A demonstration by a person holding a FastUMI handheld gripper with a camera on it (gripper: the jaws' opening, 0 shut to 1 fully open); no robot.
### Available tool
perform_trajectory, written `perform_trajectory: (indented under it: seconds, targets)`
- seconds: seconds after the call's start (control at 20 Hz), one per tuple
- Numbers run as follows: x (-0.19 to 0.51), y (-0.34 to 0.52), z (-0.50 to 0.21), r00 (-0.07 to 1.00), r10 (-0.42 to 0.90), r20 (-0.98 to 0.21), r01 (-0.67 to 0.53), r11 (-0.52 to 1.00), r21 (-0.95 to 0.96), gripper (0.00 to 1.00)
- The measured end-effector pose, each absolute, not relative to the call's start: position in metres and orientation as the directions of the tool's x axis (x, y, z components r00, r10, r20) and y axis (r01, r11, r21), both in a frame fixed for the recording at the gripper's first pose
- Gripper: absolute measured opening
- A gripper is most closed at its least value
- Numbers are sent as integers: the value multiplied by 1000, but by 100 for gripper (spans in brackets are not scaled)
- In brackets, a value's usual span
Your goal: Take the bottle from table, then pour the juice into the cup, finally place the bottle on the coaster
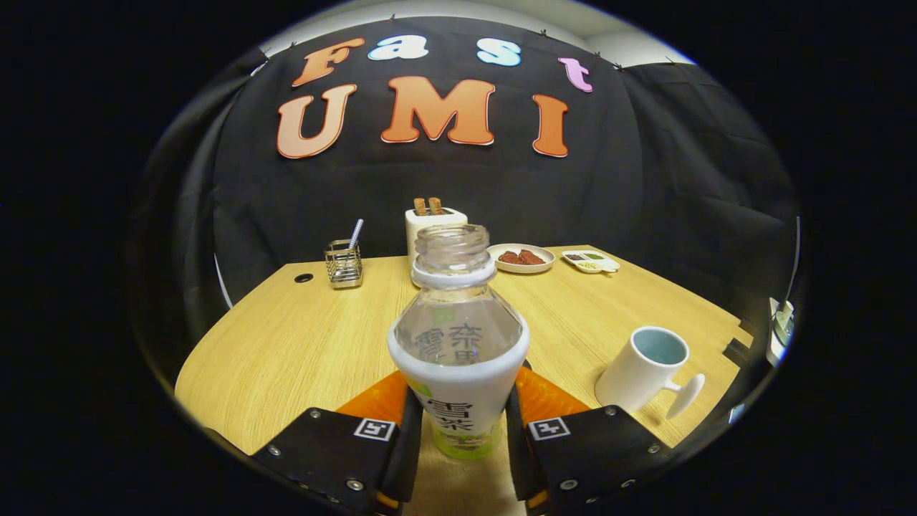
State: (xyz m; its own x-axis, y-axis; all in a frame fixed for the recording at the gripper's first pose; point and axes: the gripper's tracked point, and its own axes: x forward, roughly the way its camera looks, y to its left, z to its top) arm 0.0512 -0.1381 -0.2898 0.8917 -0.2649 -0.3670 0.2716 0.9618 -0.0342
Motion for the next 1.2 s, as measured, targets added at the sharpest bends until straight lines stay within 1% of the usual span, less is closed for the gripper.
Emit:
perform_trajectory:
  seconds: [0.25,0.55,0.7,0.9,1.0,1.2]
  targets:
    - [44,-146,-264,910,-263,-321,298,952,66,53]
    - [40,-155,-238,926,-248,-284,300,941,155,53]
    - [40,-160,-229,934,-230,-273,296,925,236,53]
    - [40,-171,-228,934,-221,-281,304,905,298,53]
    - [41,-176,-224,938,-206,-278,300,885,357,53]
    - [45,-189,-213,956,-178,-234,278,804,525,53]
